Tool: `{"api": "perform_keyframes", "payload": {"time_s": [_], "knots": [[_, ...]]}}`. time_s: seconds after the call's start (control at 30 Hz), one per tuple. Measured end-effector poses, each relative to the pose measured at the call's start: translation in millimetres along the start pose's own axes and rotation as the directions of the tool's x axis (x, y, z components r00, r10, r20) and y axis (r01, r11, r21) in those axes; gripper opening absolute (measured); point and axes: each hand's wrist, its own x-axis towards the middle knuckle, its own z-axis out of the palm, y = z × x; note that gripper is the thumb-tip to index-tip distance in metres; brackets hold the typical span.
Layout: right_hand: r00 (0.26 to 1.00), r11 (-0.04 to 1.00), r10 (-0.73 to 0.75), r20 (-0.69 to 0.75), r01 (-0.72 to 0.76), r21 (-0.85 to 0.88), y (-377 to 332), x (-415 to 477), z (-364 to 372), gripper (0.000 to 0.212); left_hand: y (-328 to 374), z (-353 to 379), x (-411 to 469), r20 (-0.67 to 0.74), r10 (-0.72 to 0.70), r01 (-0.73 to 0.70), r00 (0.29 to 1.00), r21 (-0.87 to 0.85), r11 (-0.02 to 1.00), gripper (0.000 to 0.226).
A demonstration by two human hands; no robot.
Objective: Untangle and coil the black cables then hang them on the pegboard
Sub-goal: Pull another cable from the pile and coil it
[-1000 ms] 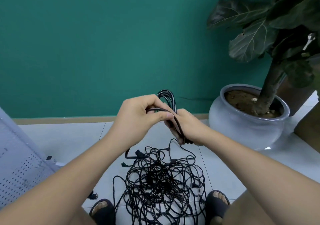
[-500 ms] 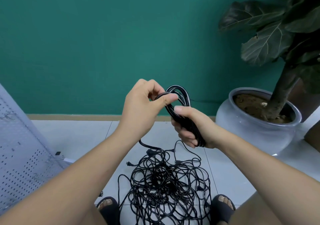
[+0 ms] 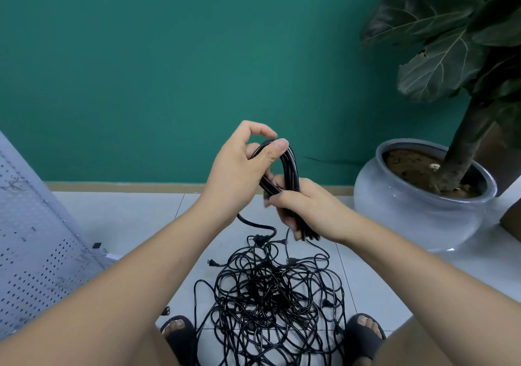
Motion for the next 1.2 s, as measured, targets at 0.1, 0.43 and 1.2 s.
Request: {"api": "perform_keyframes", "payload": {"time_s": [0.1, 0.43, 1.2], "knots": [[0.999, 1.000, -0.028, 0.045, 0.028, 0.006, 2, 2, 10, 0.028, -1, 1, 4, 0.004, -0.073, 0.073, 0.997, -0.153, 0.986, 0.030], [0.999, 0.994, -0.046, 0.005, 0.046, -0.097, -5, 9, 26, 0.022, 0, 11, 12, 0.024, -0.178, 0.173, 0.984, -0.398, 0.901, 0.029], [0.914, 0.816, 0.084, -0.397, 0.166, 0.553, -3, 4, -23, 0.028, -47, 41, -10, 0.343, -0.189, 0.193, 0.920, 0.024, 0.981, 0.029]]}}
